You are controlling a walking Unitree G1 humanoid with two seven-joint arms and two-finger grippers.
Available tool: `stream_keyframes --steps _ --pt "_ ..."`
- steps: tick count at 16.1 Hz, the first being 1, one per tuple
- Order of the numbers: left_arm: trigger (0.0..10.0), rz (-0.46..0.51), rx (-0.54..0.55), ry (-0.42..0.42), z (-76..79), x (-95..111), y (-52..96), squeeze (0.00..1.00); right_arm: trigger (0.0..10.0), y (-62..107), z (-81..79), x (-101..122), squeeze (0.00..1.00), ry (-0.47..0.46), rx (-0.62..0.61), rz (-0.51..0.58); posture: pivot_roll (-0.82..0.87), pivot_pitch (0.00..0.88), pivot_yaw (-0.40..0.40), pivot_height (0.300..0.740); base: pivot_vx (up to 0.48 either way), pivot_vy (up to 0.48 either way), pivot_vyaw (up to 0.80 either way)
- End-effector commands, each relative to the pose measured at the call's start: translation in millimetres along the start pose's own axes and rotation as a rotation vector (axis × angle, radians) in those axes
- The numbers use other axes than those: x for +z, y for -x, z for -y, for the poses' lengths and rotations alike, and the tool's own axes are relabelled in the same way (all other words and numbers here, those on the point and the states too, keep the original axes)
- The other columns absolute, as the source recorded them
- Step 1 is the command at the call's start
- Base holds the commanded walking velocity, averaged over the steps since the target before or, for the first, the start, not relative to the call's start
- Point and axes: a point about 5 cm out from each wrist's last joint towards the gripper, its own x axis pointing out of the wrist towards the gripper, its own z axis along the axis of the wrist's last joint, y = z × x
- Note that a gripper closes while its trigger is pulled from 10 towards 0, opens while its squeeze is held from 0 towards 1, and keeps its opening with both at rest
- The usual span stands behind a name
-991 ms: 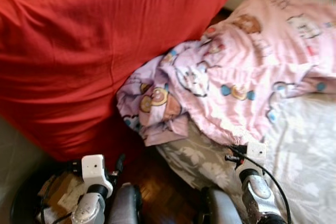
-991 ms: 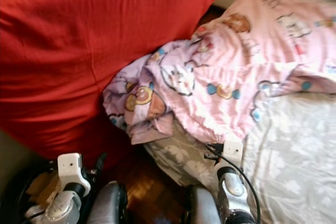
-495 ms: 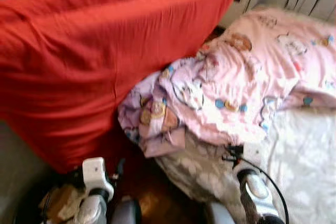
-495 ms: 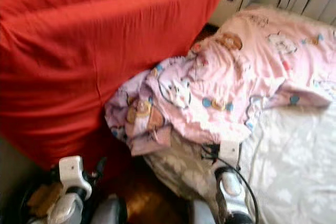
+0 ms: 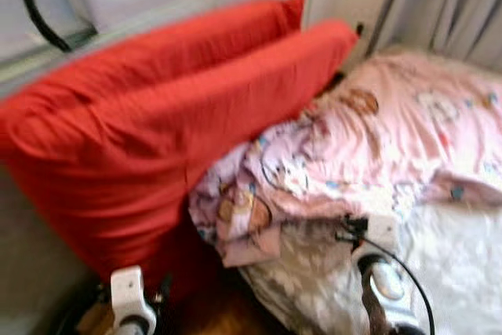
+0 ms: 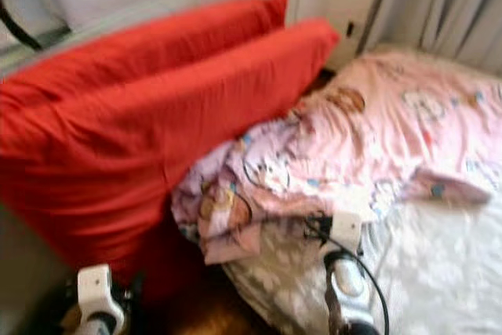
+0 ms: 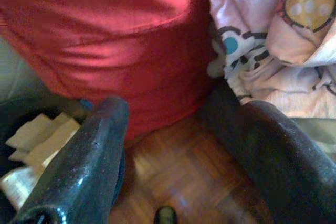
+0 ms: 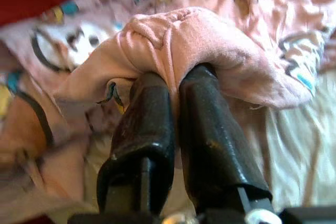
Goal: Clean up the room
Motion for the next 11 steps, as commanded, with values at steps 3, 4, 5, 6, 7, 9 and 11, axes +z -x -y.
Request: stream_keyframes --steps 3,4,5,6,7,9,11 --pt "10.0 -0.168 0.015 -0.048 -8.3 -32.0 11.5 0.00 10.0 2.1 3.1 -2.3 0.00 0.021 -0.016 -0.005 0.00 0.018 0.001 0.740 0.000 0.000 0.00" --pt "10.0 -0.222 0.011 -0.065 -8.4 -41.1 15.0 0.00 10.0 2.6 4.0 -2.7 0.00 0.020 -0.021 -0.004 0.00 0.014 0.003 0.740 0.000 0.000 0.00" --pt "10.0 -0.270 0.020 -0.077 -10.4 -48.9 18.9 0.00 10.0 3.1 4.2 -3.5 0.00 0.022 -0.024 -0.006 0.00 0.016 0.007 0.740 0.000 0.000 0.00" --pt "10.0 -0.283 0.025 -0.073 -11.3 -51.2 20.3 0.00 10.0 3.3 4.3 -3.7 0.00 0.025 -0.027 -0.006 -0.01 0.019 0.009 0.740 0.000 0.000 0.00" --pt "10.0 -0.297 0.023 -0.071 -11.5 -53.8 21.7 0.00 10.0 3.2 4.8 -3.0 0.00 0.028 -0.033 -0.002 -0.01 0.028 0.009 0.740 0.000 0.000 0.00" --pt "10.0 -0.322 0.023 -0.066 -13.2 -58.9 25.0 0.00 10.0 2.4 5.5 -1.5 0.00 0.030 -0.040 0.003 0.00 0.059 0.007 0.740 0.000 0.000 0.00" --pt "10.0 -0.379 0.043 -0.059 -24.2 -69.5 35.0 0.00 10.0 2.3 6.3 -1.0 0.00 0.029 -0.045 0.004 0.00 0.072 0.006 0.740 0.000 0.000 0.00"
